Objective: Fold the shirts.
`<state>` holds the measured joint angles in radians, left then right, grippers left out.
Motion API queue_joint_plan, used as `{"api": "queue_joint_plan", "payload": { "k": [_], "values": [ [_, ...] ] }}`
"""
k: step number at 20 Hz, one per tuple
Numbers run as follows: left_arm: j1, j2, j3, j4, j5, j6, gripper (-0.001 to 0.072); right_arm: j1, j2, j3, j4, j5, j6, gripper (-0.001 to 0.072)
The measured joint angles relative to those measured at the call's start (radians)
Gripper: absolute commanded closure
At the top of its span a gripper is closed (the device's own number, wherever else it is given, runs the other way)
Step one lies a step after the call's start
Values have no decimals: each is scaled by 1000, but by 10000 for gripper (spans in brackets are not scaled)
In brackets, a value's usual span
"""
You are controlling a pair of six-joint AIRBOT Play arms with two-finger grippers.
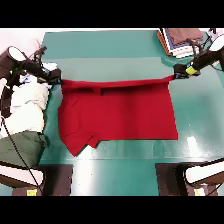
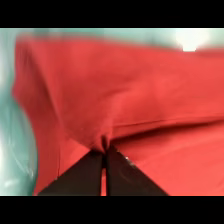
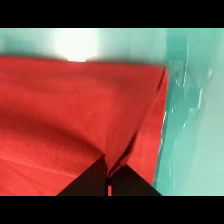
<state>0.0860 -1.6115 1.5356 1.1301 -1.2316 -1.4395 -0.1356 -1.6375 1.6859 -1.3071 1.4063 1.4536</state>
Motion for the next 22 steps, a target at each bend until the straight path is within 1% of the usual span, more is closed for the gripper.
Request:
{"api": "queue_joint_plan", "payload": {
  "k": [1,2,3,4,5,8,11,14,17,19,22],
  "values": [
    [0,-2,-29,6,-5,2,681,1,11,-40,-5,-12,-1,696],
    [0,-4,-56,12,-9,5,613,5,20,-79,-6,-27,-2,631],
    [0,-4,-77,19,-10,6,249,10,26,-111,-5,-37,-2,395],
    [1,-4,-92,26,-11,6,161,10,29,-134,-5,-48,-3,329],
    [2,0,-103,27,-13,5,209,10,33,-149,1,-57,-3,328],
    [1,44,-122,39,-32,5,206,5,46,-151,21,-34,-3,329],
    [1,163,-198,83,-50,-9,206,-6,116,-183,28,10,-3,334],
    [2,346,-392,151,-61,-57,206,-10,248,-295,29,22,-9,334],
    [1,544,-640,182,-67,-108,206,-9,391,-430,30,-14,-13,334],
    [2,656,-793,166,-66,-136,206,-8,464,-499,32,-38,-14,334],
    [0,754,-960,95,-45,-159,206,-8,540,-569,32,-59,-14,334]
  ]
}}
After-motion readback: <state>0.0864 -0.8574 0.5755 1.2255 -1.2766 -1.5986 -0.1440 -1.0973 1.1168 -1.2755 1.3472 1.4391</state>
